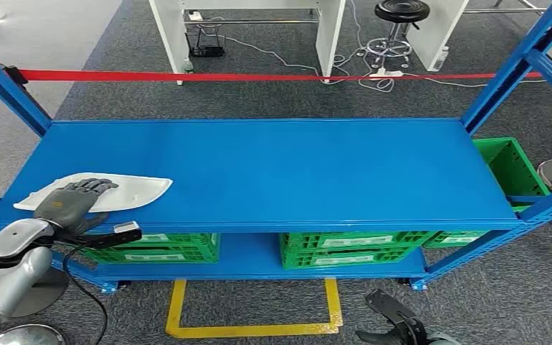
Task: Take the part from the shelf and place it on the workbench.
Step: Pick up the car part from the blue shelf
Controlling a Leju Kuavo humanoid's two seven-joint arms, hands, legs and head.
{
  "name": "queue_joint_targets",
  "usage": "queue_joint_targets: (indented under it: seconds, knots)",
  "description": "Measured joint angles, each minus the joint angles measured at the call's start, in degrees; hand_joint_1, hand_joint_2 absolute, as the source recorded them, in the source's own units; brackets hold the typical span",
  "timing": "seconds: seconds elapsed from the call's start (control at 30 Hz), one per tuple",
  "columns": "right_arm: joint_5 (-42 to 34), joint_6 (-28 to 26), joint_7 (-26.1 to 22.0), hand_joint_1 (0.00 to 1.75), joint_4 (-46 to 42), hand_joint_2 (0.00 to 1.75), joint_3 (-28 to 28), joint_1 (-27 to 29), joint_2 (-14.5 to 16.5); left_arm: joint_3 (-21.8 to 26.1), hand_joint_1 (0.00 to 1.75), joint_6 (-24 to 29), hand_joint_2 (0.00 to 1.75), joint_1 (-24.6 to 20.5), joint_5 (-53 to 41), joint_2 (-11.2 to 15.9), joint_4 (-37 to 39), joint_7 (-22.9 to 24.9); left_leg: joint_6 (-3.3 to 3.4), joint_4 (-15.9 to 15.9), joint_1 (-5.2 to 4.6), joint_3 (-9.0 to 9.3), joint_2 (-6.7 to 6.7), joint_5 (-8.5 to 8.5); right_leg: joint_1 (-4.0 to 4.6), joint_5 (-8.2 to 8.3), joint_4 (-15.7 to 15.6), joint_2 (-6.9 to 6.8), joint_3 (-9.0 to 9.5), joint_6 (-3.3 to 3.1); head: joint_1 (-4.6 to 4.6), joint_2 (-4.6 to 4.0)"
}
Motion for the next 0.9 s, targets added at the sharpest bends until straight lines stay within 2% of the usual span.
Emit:
queue_joint_targets:
  seconds: [0.53, 0.67, 0.9]
  knots:
    - [-0.19, -0.29, 0.00, 0.00, 0.00, 1.75, 0.42, 0.01, 0.00, -0.05, 1.74, -0.18, 1.75, 0.47, 2.28, -1.25, -0.25, 1.56, 0.00, 0.00, 0.00, -0.01, 0.00, 0.00, 0.00, 0.00, 0.01, -0.01, 0.01, 0.00, 0.00, 0.00]
    - [-0.24, -0.36, 0.00, 0.00, 0.00, 1.75, 0.42, 0.07, 0.00, -0.01, 1.46, -0.16, 1.75, 1.14, 2.36, -1.55, -1.72, 2.22, 0.00, 0.00, 0.00, 0.00, 0.00, 0.01, 0.00, 0.00, 0.03, -0.01, 0.00, 0.00, 0.00, 0.00]
    - [-0.46, -0.65, -0.09, 0.00, 0.00, 1.75, 0.42, 0.08, 0.00, 0.04, 1.52, -0.81, 1.75, 3.53, 3.36, -1.63, -6.42, 1.89, 0.01, 0.00, 0.00, -0.01, 0.00, 0.01, 0.00, 0.00, 0.04, -0.01, 0.00, 0.00, 0.01, 0.00]
